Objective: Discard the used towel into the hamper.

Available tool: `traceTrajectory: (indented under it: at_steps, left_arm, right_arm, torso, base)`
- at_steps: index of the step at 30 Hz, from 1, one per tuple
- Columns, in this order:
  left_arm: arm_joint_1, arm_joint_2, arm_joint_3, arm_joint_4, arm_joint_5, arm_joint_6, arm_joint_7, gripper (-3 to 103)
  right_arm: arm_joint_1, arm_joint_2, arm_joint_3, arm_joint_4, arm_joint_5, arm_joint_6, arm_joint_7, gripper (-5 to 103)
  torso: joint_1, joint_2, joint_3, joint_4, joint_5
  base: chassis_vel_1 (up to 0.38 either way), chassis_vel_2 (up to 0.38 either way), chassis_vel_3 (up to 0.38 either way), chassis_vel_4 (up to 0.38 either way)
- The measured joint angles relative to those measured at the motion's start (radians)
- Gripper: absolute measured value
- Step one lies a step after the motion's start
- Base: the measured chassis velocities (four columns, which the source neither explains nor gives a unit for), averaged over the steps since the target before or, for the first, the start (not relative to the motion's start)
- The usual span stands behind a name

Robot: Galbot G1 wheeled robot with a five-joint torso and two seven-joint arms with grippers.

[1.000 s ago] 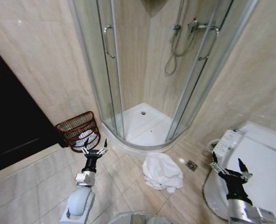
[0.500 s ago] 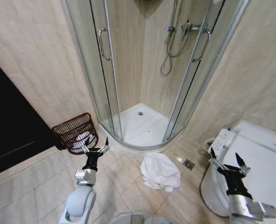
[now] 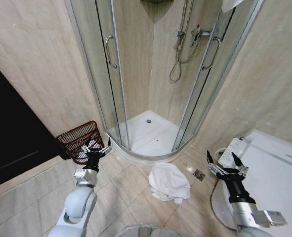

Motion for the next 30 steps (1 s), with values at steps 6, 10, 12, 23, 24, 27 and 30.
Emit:
traceTrajectory:
  at_steps: [6, 10, 12, 23, 24, 27, 30]
  left_arm:
    - [0.008, -0.006, -0.029, -0.021, -0.009, 0.001, 0.009, 100]
    - [0.011, -0.008, -0.032, -0.034, -0.032, 0.005, 0.015, 100]
    - [0.011, -0.005, -0.032, -0.035, -0.040, 0.009, 0.015, 100]
    - [-0.004, 0.025, -0.047, -0.053, -0.062, 0.048, 0.053, 100]
    - [-0.001, 0.028, -0.043, -0.070, -0.070, 0.063, 0.051, 100]
    - [0.000, 0.032, -0.040, -0.093, -0.074, 0.077, 0.046, 100]
    - [-0.003, 0.036, -0.039, -0.101, -0.077, 0.081, 0.043, 100]
  right_arm:
    - [0.018, -0.005, -0.001, -0.001, 0.000, -0.005, 0.040, 100]
    - [0.031, -0.035, -0.005, 0.001, -0.012, -0.017, 0.055, 100]
    - [0.035, -0.049, -0.004, 0.009, -0.011, -0.030, 0.060, 100]
    - [0.128, -0.140, 0.007, 0.045, 0.101, -0.140, 0.116, 100]
    - [0.120, -0.132, 0.006, 0.059, 0.117, -0.154, 0.119, 100]
    - [0.093, -0.104, 0.005, 0.089, 0.124, -0.159, 0.114, 100]
    - [0.075, -0.077, 0.004, 0.103, 0.121, -0.148, 0.106, 100]
  torso:
    - [0.013, 0.030, 0.017, -0.0001, 0.0000]
    - [0.020, 0.047, 0.027, 0.0001, 0.0002]
    - [0.022, 0.053, 0.031, -0.0001, 0.0001]
    - [0.042, 0.101, 0.060, 0.0001, 0.0002]
    - [0.045, 0.109, 0.064, 0.0001, 0.0001]
    - [0.050, 0.122, 0.072, 0.0000, -0.0001]
    - [0.055, 0.134, 0.078, -0.0001, -0.0003]
  base:
    - [0.000, 0.000, 0.000, 0.000]
    - [0.000, 0.000, 0.000, 0.000]
    - [0.000, 0.000, 0.000, 0.000]
    - [0.000, 0.000, 0.000, 0.000]
    - [0.000, 0.000, 0.000, 0.000]
    - [0.000, 0.000, 0.000, 0.000]
    - [0.000, 0.000, 0.000, 0.000]
